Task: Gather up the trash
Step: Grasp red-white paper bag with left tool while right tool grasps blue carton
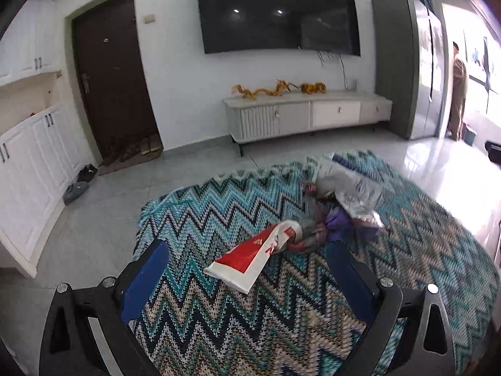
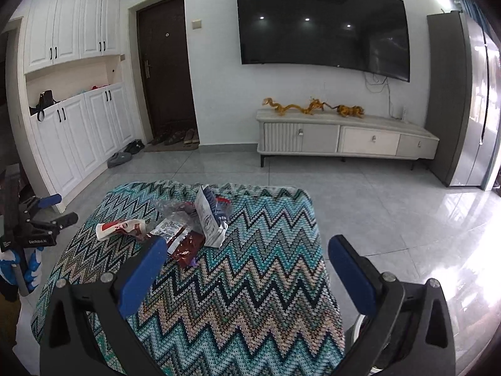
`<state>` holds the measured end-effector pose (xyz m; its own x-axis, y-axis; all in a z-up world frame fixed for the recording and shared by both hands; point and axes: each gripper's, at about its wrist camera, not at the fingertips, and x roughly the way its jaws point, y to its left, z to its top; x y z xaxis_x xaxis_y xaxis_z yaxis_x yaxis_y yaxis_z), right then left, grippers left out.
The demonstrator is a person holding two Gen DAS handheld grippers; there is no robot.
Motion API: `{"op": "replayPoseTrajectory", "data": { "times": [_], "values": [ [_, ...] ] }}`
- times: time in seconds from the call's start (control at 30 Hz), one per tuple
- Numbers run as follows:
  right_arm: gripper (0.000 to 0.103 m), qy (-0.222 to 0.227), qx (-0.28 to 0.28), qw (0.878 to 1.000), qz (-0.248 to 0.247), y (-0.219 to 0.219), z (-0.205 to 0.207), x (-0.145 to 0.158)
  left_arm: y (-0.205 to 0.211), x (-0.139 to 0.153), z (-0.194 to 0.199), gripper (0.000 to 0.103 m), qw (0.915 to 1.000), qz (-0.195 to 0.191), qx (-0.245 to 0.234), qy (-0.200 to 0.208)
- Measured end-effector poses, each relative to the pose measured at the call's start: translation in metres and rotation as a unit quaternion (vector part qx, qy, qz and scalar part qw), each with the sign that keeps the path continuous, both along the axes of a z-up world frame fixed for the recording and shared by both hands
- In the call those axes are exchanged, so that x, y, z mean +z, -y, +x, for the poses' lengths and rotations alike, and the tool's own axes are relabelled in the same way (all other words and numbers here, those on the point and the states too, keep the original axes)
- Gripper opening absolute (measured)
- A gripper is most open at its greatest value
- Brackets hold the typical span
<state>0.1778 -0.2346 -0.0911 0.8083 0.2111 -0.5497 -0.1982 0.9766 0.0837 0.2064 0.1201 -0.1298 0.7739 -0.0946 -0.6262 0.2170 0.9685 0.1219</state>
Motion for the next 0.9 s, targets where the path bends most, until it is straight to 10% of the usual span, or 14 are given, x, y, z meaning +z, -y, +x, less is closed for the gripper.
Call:
{"op": "replayPoseTrajectory", "data": {
  "times": [0.23, 0.7, 0.9],
  "values": [
    [0.103, -0.054, 0.043, 0.998, 0.009, -0.022, 0.075, -0.036, 0.014, -0.039, 0.049, 0.083, 0.9941, 0.017, -0.081, -0.07],
    [0.087, -0.142, 0.115, 0.982, 0.037, -0.067, 0.194, -0.104, 0.007, -0.083, 0.091, 0.046, 0.988, 0.031, -0.079, -0.129],
    [0.05, -0.184, 0.135, 0.973, 0.045, -0.078, 0.215, -0.136, 0.005, -0.089, 0.095, 0.031, 0.9887, 0.017, -0.068, -0.133]
  ]
}}
